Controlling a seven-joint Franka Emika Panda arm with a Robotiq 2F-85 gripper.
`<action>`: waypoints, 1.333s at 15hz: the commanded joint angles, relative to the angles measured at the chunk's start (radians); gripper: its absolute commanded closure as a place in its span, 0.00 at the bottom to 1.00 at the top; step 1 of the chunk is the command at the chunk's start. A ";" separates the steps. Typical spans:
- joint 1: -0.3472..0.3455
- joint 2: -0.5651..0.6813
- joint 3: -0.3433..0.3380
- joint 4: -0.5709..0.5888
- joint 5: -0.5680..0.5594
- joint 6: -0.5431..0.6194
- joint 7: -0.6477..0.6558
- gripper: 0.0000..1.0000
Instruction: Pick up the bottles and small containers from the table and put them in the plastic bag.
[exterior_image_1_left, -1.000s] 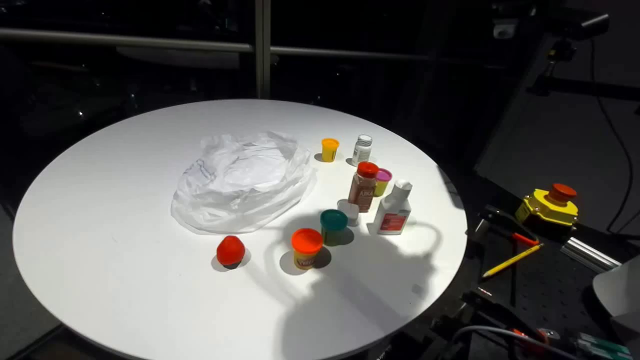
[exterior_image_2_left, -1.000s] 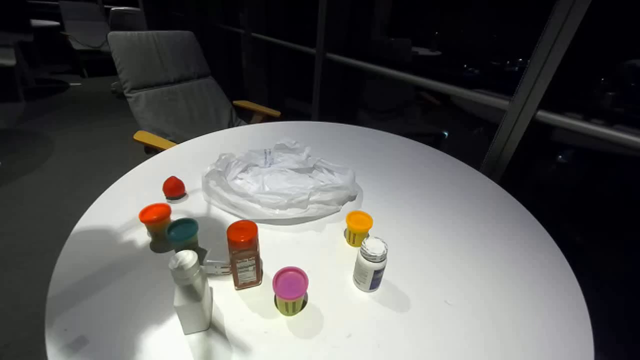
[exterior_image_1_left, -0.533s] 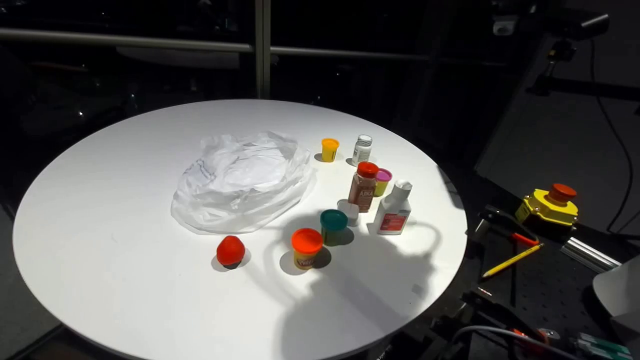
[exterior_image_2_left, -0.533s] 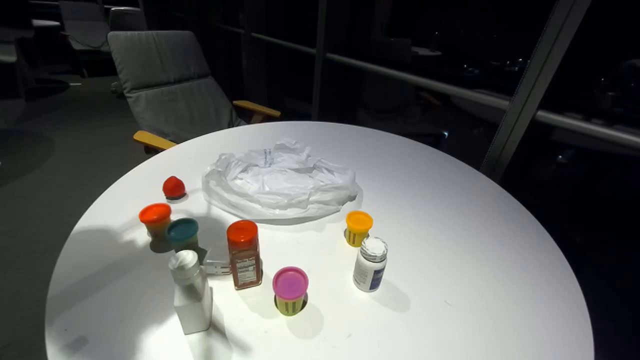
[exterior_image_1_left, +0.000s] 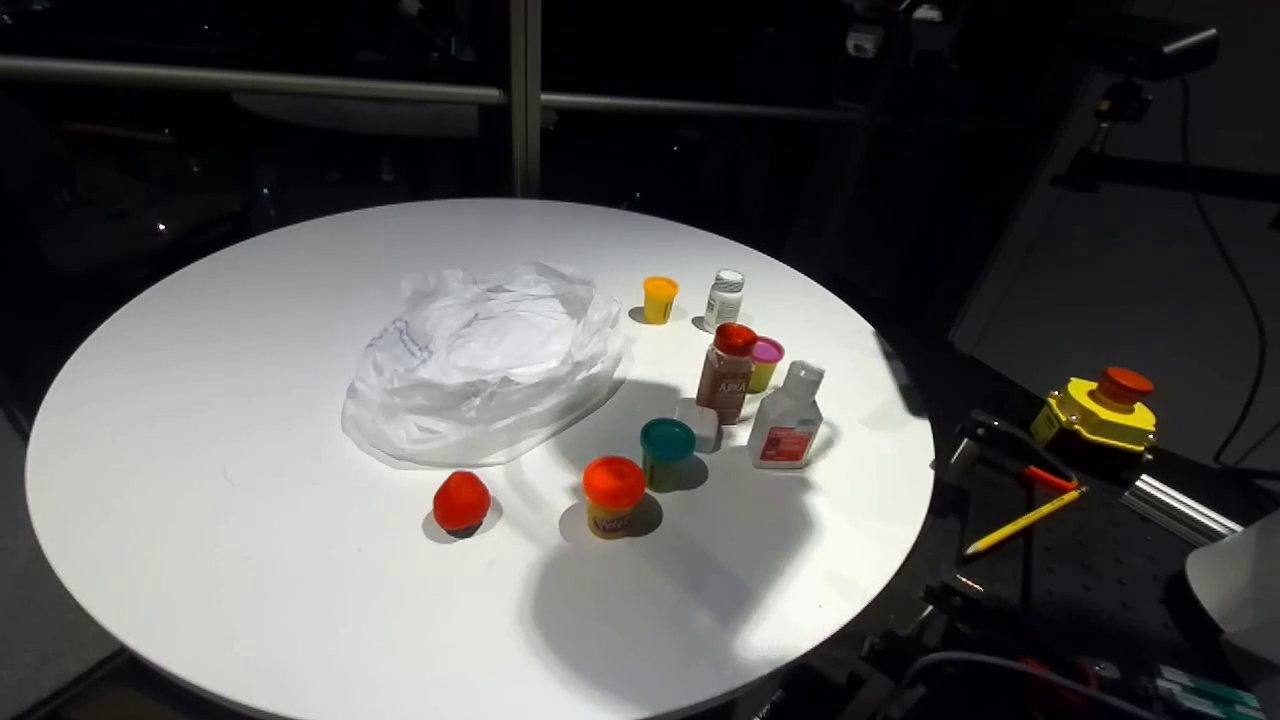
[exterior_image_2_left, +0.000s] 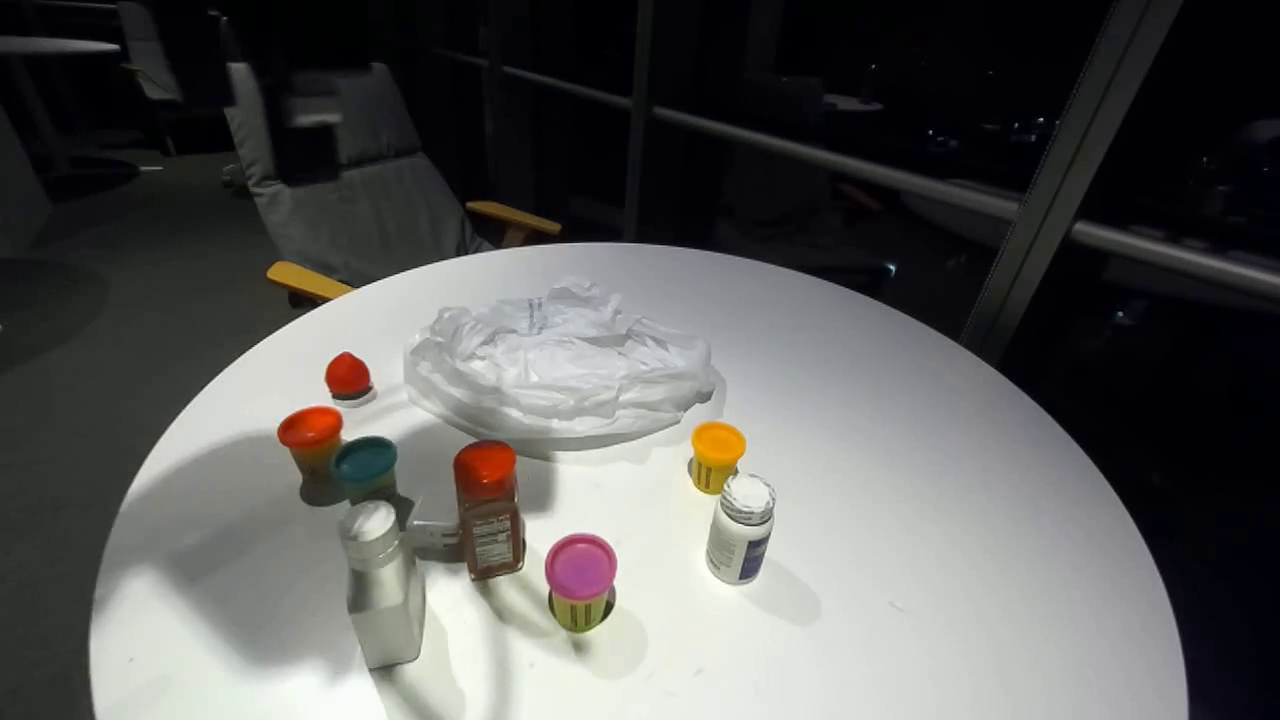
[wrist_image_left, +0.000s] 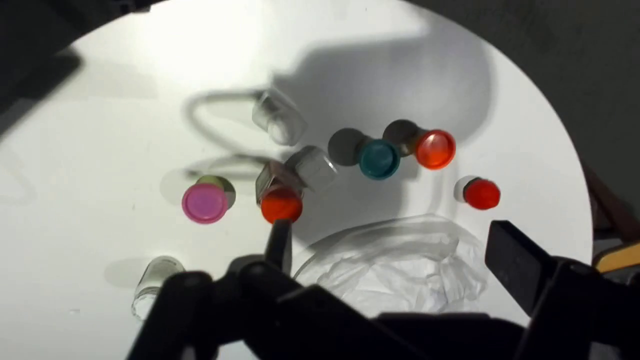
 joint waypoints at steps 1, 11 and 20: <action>-0.059 0.196 0.023 0.101 -0.101 0.152 0.057 0.00; -0.108 0.566 -0.058 0.291 -0.299 0.300 0.155 0.00; -0.151 0.765 -0.125 0.447 -0.123 0.273 0.003 0.00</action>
